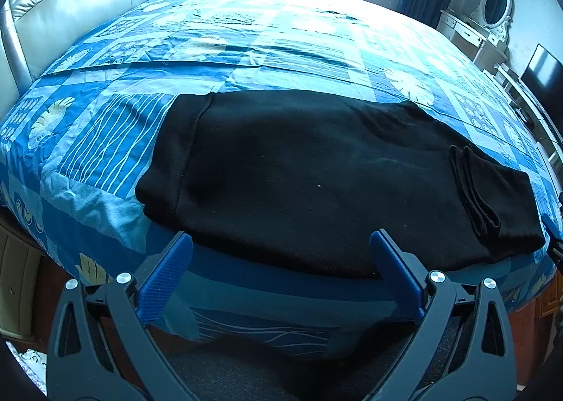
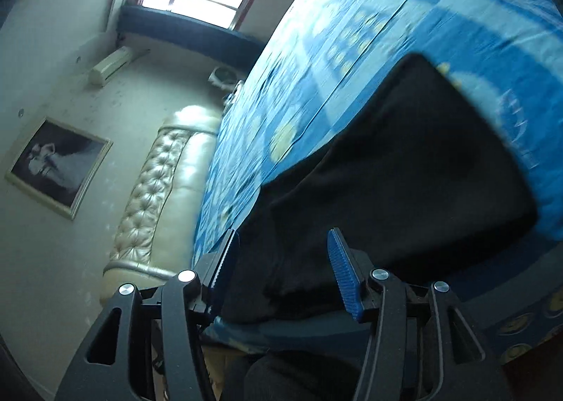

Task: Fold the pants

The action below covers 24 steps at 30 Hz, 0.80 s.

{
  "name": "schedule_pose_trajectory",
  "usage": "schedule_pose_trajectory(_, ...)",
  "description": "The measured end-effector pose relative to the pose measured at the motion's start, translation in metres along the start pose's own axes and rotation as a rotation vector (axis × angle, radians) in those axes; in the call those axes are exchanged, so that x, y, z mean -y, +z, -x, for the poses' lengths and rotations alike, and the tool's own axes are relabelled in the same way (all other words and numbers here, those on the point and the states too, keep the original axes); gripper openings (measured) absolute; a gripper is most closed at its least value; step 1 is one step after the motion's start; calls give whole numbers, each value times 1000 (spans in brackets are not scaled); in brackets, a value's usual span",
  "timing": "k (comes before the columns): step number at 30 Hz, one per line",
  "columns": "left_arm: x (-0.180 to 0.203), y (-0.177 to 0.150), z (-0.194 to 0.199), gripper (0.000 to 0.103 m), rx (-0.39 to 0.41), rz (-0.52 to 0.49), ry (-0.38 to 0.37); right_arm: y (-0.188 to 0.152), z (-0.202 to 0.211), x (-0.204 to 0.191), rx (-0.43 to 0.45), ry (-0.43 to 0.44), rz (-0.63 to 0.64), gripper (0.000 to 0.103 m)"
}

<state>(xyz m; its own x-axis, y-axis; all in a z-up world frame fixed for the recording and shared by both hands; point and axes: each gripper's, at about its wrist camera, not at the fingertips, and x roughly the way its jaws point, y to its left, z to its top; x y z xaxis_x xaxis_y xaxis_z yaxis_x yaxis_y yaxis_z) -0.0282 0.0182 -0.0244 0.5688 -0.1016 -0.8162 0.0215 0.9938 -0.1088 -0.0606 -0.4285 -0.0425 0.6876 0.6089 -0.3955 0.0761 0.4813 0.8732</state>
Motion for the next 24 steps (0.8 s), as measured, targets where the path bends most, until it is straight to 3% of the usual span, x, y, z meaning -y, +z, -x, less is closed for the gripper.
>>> schedule_pose_trajectory(4,-6,1,1,101,2,17,5,-17,-60,-19,-151,71,17,53)
schedule_pose_trajectory(10,-17,5,1,101,3,49,11,-32,-100,-21,-247,62,7,53)
schedule_pose_trajectory(16,-37,12,-4,101,-19,101,-8,-38,-101,-8,-267,45,14,53)
schedule_pose_trajectory(24,-108,29,-16,100,-56,318,-109,-41,-98,-8,-267,39,26,53)
